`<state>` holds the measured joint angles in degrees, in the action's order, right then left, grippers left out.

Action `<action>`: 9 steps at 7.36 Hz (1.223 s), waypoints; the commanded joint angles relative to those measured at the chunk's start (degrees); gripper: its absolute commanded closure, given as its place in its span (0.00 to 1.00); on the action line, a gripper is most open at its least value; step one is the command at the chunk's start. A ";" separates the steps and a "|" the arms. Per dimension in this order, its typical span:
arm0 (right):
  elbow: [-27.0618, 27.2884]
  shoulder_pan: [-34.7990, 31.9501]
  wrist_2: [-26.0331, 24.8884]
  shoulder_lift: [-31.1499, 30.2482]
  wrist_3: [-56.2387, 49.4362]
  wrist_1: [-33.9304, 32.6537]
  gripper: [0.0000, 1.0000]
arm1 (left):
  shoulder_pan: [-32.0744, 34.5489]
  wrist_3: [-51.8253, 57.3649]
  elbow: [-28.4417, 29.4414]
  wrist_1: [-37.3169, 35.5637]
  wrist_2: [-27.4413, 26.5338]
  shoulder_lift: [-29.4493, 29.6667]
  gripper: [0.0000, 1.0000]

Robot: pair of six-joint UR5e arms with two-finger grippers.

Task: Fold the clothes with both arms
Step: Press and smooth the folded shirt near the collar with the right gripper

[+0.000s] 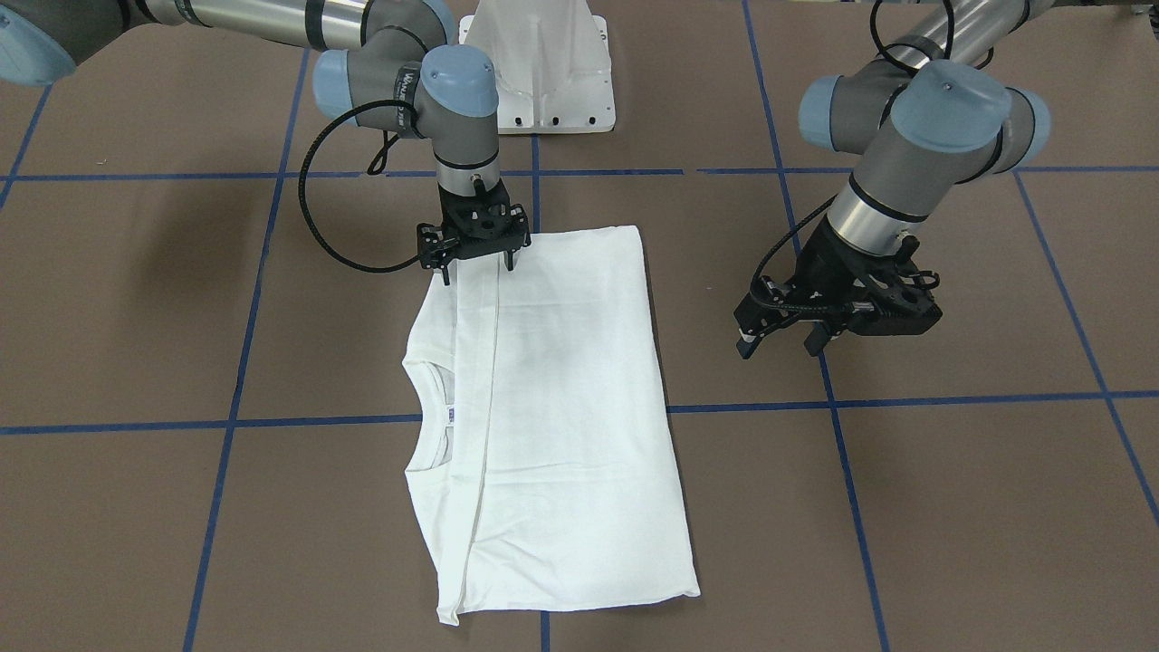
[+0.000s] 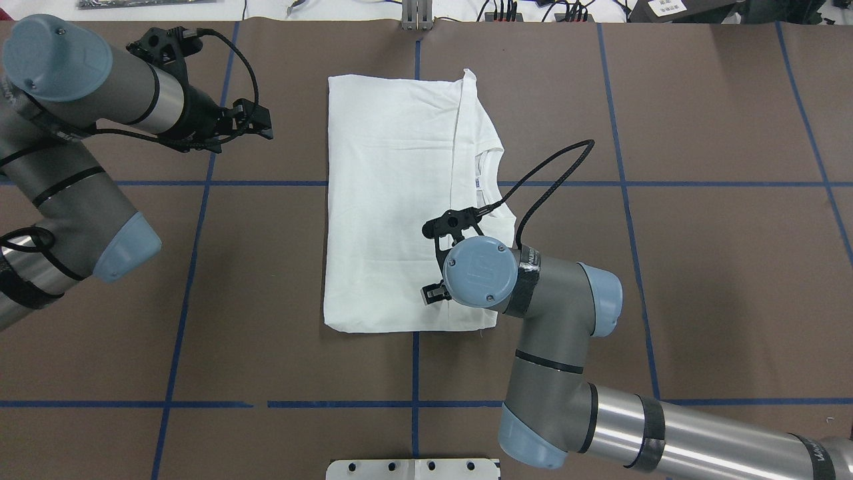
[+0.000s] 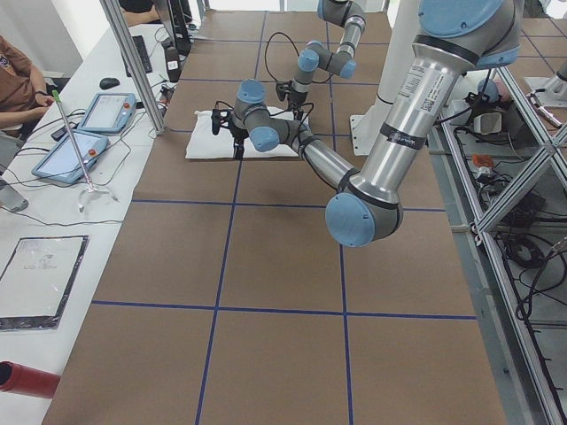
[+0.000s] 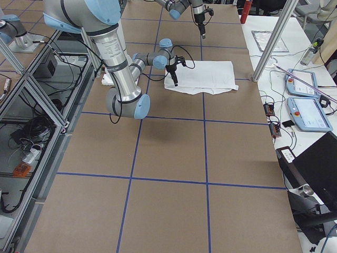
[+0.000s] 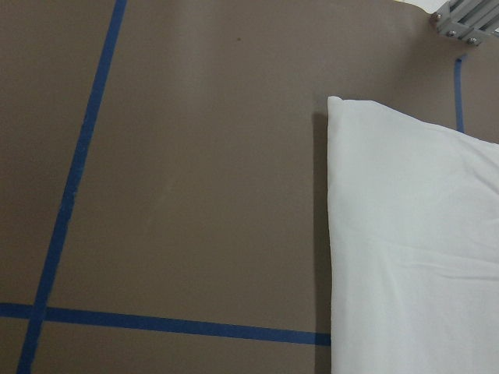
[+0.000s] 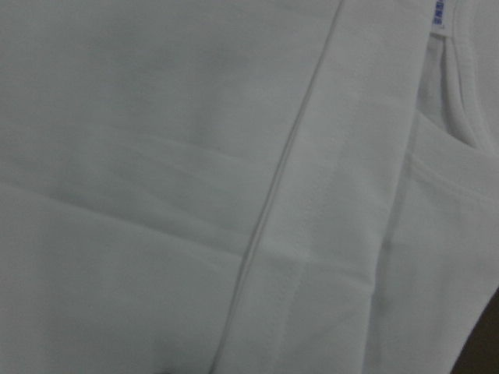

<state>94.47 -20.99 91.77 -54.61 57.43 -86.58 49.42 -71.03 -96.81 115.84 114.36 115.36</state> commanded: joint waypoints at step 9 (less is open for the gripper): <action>9.31 -3.61 0.69 -11.90 -2.23 -2.10 0.00 | -3.63 -2.71 0.39 0.09 -0.36 0.75 0.00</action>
<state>102.08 -24.22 92.35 -64.32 55.55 -88.57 46.06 -73.51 -96.41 115.93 114.01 116.08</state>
